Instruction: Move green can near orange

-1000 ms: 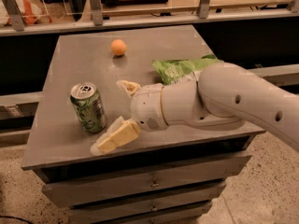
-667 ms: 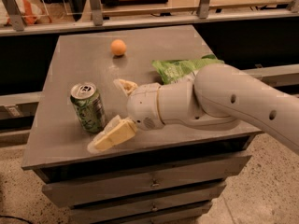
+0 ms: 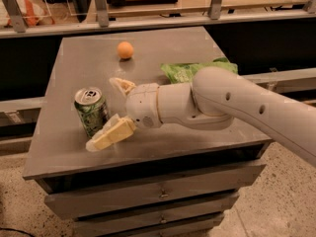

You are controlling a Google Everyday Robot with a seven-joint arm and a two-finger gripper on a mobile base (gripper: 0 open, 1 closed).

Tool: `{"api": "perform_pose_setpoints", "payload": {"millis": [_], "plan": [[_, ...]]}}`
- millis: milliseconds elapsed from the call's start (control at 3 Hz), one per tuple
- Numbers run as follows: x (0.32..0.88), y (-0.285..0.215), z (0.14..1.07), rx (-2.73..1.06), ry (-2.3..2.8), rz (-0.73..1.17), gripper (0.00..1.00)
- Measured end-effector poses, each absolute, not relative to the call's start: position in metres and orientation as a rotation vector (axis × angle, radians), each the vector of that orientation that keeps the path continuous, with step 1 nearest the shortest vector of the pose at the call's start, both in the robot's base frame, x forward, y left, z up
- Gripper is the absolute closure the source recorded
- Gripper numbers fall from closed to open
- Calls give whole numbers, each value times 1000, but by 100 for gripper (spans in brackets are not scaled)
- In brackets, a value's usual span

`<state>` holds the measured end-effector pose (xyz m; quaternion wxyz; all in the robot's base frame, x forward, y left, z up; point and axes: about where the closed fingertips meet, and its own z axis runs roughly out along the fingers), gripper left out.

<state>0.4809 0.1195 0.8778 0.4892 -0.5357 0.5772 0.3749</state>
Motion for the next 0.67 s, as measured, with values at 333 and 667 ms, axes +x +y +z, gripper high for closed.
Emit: {"api": "perform_pose_setpoints", "payload": {"millis": [333,667], "plan": [[491,128,866,-1302,1376,963,0],[496,130,856,-1298,1377,988,16]]}}
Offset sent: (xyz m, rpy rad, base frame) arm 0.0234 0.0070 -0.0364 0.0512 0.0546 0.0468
